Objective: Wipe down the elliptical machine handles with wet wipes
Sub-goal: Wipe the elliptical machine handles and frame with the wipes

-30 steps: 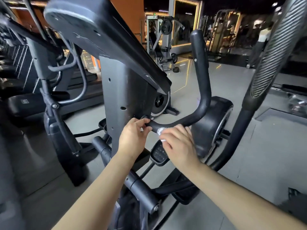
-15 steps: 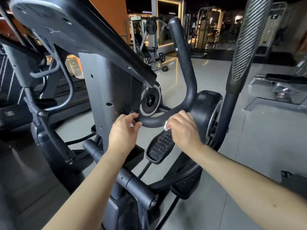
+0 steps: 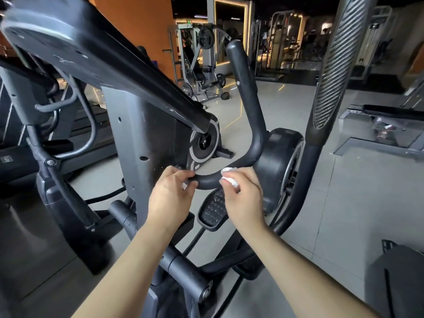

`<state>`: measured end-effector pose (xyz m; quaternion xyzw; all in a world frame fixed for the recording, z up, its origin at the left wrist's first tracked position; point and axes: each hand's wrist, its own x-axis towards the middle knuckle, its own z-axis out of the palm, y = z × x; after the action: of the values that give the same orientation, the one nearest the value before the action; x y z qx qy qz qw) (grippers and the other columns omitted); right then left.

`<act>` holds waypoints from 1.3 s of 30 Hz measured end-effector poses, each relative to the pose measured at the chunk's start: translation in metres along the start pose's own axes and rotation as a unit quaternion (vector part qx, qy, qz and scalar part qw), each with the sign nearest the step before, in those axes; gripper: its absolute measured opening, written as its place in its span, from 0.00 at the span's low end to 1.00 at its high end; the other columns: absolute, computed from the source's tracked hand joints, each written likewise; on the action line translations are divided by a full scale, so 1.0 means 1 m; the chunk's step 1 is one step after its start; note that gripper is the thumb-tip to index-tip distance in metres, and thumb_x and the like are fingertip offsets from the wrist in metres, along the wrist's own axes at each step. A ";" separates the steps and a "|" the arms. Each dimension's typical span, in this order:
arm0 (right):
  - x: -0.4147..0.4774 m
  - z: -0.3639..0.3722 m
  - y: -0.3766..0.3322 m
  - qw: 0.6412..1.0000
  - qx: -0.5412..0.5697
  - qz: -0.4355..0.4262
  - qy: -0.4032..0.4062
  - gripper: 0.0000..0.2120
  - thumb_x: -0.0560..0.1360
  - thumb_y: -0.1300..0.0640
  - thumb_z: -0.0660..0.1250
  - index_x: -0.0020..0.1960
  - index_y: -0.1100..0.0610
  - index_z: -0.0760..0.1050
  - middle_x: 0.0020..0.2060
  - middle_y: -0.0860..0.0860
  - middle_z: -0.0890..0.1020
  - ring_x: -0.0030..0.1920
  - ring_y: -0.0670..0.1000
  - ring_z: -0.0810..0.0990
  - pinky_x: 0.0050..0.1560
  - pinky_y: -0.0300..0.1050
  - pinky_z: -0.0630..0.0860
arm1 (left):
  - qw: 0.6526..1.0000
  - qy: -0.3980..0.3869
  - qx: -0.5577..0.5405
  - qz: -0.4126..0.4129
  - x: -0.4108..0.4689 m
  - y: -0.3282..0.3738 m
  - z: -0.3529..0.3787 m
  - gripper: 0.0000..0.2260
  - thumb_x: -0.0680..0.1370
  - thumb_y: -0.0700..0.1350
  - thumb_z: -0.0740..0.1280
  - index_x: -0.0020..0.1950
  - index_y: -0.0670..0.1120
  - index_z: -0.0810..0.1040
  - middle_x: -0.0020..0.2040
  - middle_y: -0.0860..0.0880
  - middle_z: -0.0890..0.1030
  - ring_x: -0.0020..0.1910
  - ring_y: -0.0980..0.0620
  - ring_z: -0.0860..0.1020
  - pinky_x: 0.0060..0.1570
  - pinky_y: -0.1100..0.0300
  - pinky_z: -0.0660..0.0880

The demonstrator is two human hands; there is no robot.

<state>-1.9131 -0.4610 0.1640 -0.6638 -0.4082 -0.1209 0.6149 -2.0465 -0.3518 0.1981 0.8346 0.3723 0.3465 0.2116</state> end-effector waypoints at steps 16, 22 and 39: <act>0.025 -0.031 0.028 0.985 0.020 0.168 -0.042 0.04 0.78 0.59 0.71 0.46 0.56 0.85 0.44 0.48 0.85 0.46 0.46 0.82 0.47 0.35 0.75 | 1.000 -0.015 0.003 -0.002 0.000 0.027 0.015 0.07 0.79 0.49 0.72 0.56 0.52 0.85 0.53 0.59 0.75 0.44 0.59 0.78 0.52 0.54 0.79; 0.060 -0.046 0.018 0.993 0.035 0.110 0.038 0.03 0.77 0.61 0.73 0.48 0.55 0.84 0.51 0.49 0.81 0.50 0.38 0.80 0.55 0.31 0.73 | 1.000 -0.014 -0.012 -0.018 -0.002 0.028 0.015 0.06 0.79 0.49 0.73 0.55 0.52 0.85 0.53 0.60 0.74 0.43 0.59 0.77 0.51 0.54 0.79; 0.005 -0.079 -0.033 0.934 0.150 0.288 -0.150 0.04 0.77 0.65 0.73 0.52 0.61 0.80 0.31 0.45 0.81 0.27 0.43 0.75 0.32 0.34 0.72 | 0.999 -0.006 -0.048 0.010 -0.021 0.047 0.014 0.06 0.79 0.46 0.71 0.56 0.51 0.84 0.53 0.60 0.74 0.39 0.59 0.78 0.45 0.53 0.79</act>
<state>-1.9063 -0.5342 0.2079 -0.6633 -0.3001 0.2255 0.6474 -2.0241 -0.3985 0.2086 0.8292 0.3458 0.3606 0.2507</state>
